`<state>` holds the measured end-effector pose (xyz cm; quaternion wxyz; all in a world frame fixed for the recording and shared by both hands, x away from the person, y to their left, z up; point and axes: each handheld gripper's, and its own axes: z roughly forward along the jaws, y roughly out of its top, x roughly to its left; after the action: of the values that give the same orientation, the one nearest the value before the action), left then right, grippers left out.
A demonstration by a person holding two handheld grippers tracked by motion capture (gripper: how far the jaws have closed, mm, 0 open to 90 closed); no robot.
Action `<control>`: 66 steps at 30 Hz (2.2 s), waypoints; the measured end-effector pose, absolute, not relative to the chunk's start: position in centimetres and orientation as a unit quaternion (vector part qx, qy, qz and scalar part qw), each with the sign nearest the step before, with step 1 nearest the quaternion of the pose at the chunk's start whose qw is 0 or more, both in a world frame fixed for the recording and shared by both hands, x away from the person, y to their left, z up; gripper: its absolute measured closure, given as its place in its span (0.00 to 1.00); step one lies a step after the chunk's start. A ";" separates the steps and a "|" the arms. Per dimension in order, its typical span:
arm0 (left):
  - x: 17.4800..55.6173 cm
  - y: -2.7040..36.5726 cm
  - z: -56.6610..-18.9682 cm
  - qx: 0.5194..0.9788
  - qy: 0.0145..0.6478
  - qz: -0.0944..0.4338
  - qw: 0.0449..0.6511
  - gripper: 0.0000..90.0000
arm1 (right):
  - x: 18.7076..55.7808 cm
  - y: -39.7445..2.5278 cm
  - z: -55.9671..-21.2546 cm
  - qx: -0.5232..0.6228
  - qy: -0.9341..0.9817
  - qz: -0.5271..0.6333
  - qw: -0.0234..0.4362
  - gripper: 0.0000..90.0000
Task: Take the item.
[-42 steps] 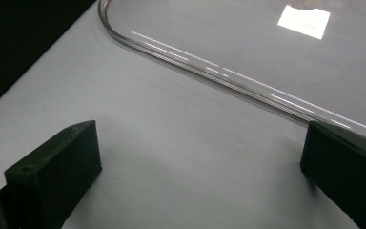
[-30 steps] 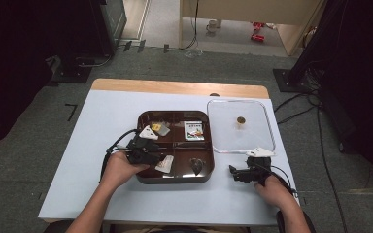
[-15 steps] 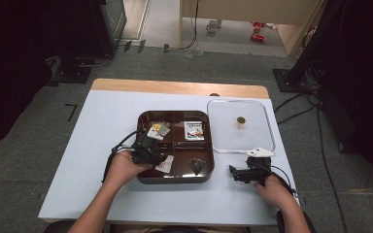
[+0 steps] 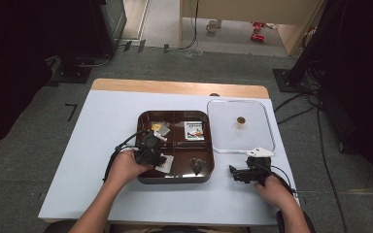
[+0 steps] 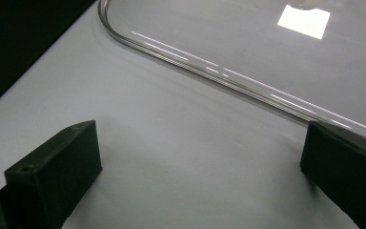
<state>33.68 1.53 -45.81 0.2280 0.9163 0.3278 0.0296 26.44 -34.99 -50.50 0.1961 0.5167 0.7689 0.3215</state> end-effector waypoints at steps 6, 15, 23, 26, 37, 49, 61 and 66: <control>33.9 1.6 -45.8 0.915 0.329 0.010 0.232 0.77 | 26.4 -35.0 -50.5 0.517 0.769 0.321 0.196 0.00; 34.1 1.8 -45.8 0.910 0.339 -0.014 0.237 0.90 | 26.5 -35.0 -50.5 0.517 0.769 0.321 0.196 0.00; 34.2 2.0 -45.7 0.907 0.344 -0.019 0.243 0.93 | 26.5 -35.0 -50.5 0.516 0.769 0.322 0.197 0.00; 34.3 2.2 -45.7 0.904 0.347 -0.027 0.248 0.93 | 26.5 -35.0 -50.5 0.516 0.769 0.322 0.197 0.00; 34.2 2.8 -44.9 0.893 0.354 -0.032 0.275 0.93 | 26.5 -35.0 -50.5 0.516 0.769 0.322 0.197 0.00; 34.0 3.7 -43.6 0.883 0.360 -0.027 0.300 0.93 | 26.5 -35.0 -50.5 0.516 0.769 0.322 0.197 0.00; 33.9 4.7 -42.2 0.875 0.362 -0.018 0.322 0.93 | 26.5 -35.0 -50.5 0.516 0.769 0.322 0.196 0.00; 33.9 5.6 -41.4 0.867 0.366 -0.013 0.338 0.93 | 26.5 -35.0 -50.5 0.516 0.769 0.322 0.197 0.00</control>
<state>33.94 5.57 -41.36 0.3379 0.8671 0.3658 -0.0128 26.46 -34.98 -50.50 0.1967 0.5165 0.7686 0.3223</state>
